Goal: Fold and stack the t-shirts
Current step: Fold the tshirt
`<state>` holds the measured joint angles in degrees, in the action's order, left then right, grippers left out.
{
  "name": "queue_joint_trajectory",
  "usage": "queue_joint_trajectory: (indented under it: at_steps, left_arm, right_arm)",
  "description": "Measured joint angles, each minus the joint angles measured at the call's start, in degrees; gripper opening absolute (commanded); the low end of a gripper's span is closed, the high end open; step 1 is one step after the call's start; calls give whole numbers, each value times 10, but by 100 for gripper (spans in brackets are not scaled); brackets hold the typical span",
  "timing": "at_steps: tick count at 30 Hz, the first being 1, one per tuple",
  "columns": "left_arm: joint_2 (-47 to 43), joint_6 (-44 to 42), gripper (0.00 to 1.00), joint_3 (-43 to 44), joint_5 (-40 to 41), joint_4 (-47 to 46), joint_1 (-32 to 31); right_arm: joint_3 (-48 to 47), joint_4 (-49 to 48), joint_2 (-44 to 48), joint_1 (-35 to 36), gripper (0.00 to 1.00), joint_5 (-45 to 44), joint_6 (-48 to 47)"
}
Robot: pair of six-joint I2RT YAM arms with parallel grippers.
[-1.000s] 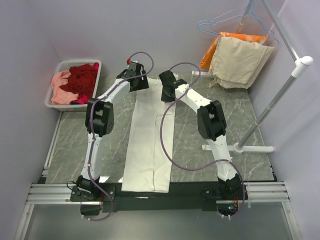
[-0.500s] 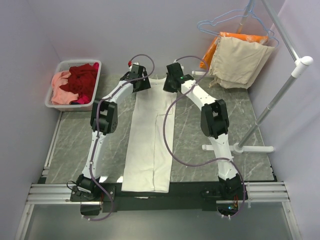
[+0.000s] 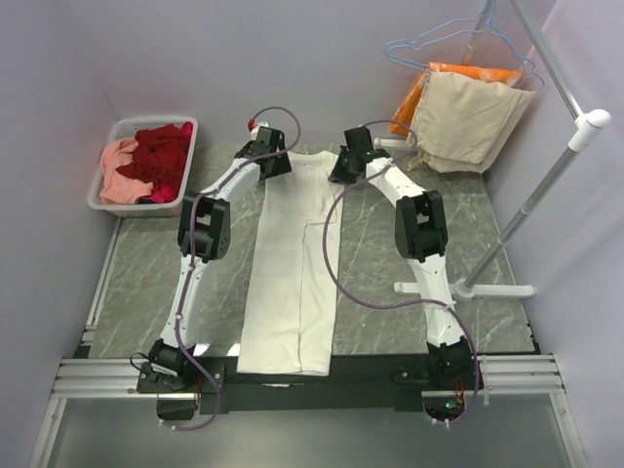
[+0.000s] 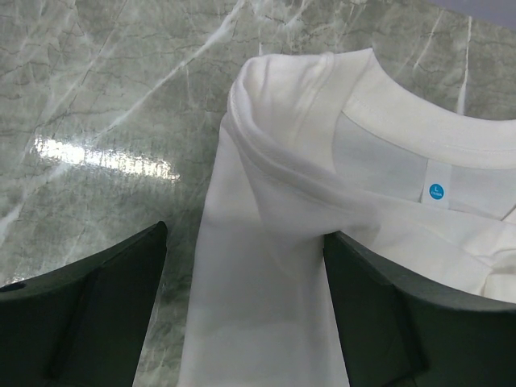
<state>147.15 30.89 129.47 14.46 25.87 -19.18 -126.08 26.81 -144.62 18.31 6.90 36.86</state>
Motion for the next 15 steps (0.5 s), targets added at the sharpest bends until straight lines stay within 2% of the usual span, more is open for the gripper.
queue_joint_trajectory:
  at_steps: [5,15]
  left_arm:
    - [0,0,84,0,-11,0,5]
    - [-1,0,84,-8,-17,-12,19]
  right_arm:
    - [-10,0,-2,2,39,15,-2]
    - [-67,-10,-30,2,41,38,0]
